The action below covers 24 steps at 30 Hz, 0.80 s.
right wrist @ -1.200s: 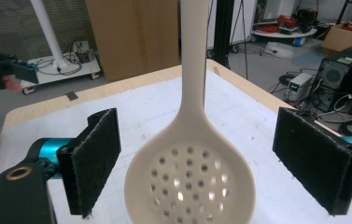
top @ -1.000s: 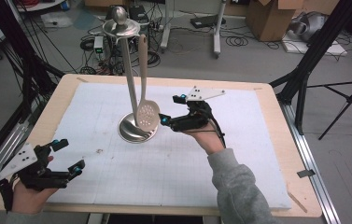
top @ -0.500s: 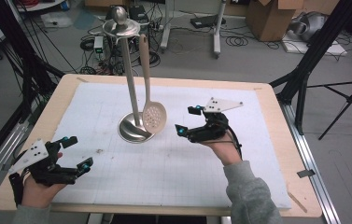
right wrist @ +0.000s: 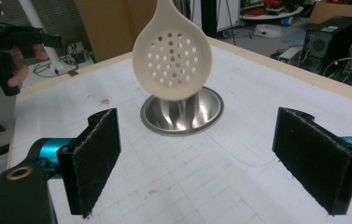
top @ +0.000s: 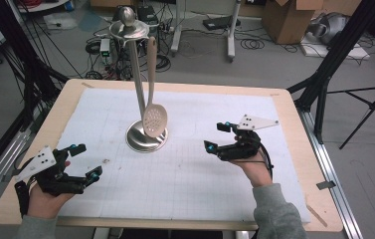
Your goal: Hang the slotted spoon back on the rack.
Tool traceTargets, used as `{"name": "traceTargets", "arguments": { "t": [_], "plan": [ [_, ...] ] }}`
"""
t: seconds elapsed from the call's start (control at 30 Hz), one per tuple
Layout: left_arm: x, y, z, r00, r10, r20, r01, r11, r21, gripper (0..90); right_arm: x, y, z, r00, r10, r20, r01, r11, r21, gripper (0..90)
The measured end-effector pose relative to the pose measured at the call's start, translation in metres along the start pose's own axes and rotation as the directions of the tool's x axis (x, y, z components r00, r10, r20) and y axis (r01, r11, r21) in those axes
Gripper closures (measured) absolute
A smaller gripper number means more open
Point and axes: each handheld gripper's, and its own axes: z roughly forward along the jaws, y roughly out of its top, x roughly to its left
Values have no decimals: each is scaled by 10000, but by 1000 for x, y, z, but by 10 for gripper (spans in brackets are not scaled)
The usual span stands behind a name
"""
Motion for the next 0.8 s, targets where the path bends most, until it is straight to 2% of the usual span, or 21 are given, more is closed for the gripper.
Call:
{"name": "traceTargets", "arguments": {
  "t": [0.33,0.43,0.8],
  "plan": [
    [0,-1,0,10000,7,-18,-7,10000,2,25,1,-14,-13,9997,-164,203,163,9999,35,144],
    [-1,-1,-1,10000,14,-38,-14,10000,23,25,2,-19,-18,9987,-383,332,380,9992,100,143],
    [-1,-2,0,10000,29,-88,-28,10000,67,25,2,-39,-33,9977,-268,623,264,9996,63,141]
  ]
}}
